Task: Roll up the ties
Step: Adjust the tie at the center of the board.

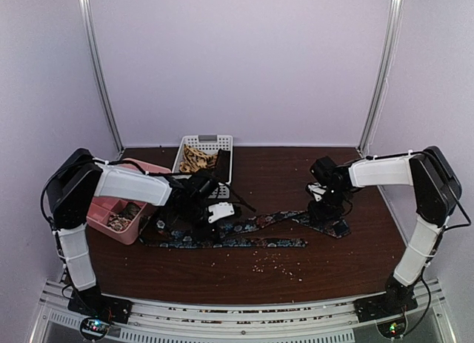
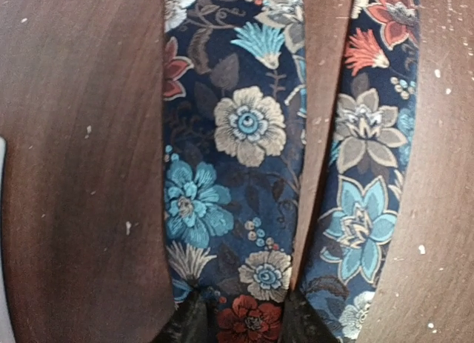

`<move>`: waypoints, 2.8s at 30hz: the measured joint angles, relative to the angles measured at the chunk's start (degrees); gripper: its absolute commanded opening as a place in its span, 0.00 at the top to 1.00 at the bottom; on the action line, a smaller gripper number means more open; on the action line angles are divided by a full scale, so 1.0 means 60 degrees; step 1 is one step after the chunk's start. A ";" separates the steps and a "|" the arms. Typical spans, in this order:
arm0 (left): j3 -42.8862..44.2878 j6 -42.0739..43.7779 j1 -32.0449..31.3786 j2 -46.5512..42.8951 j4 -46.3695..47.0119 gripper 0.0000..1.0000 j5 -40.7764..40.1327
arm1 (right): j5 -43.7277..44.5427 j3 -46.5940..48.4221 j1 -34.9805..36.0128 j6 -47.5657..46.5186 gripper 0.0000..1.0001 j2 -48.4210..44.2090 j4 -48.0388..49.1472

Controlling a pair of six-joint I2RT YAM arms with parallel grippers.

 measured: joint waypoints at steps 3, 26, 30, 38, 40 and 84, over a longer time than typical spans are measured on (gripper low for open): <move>0.0353 -0.0076 0.0076 0.0211 -0.0433 0.97 0.0419 | 0.0076 0.0215 -0.0004 -0.0215 0.55 0.0004 -0.0488; 0.0663 -0.1625 0.1453 -0.0557 -0.1457 1.00 0.5781 | 0.1869 0.0222 -0.0306 -0.0812 0.56 -0.1348 -0.2251; 0.0849 -0.2350 0.2146 0.0262 -0.1486 1.00 0.5989 | 0.1144 0.0576 0.0033 -0.0834 0.57 -0.1705 -0.1821; 0.1005 -0.3668 0.2907 0.0743 -0.1326 1.00 0.6058 | 0.1020 0.0874 0.0251 -0.1075 0.57 -0.0168 -0.1373; 0.1024 -0.3796 0.2936 0.0936 -0.1308 1.00 0.6062 | 0.1304 0.0878 0.0251 -0.1118 0.58 0.0313 -0.1406; 0.1286 -0.6127 0.3220 0.0943 -0.0051 0.59 0.5074 | 0.2448 0.1909 0.1231 -0.1647 0.93 0.1144 -0.1843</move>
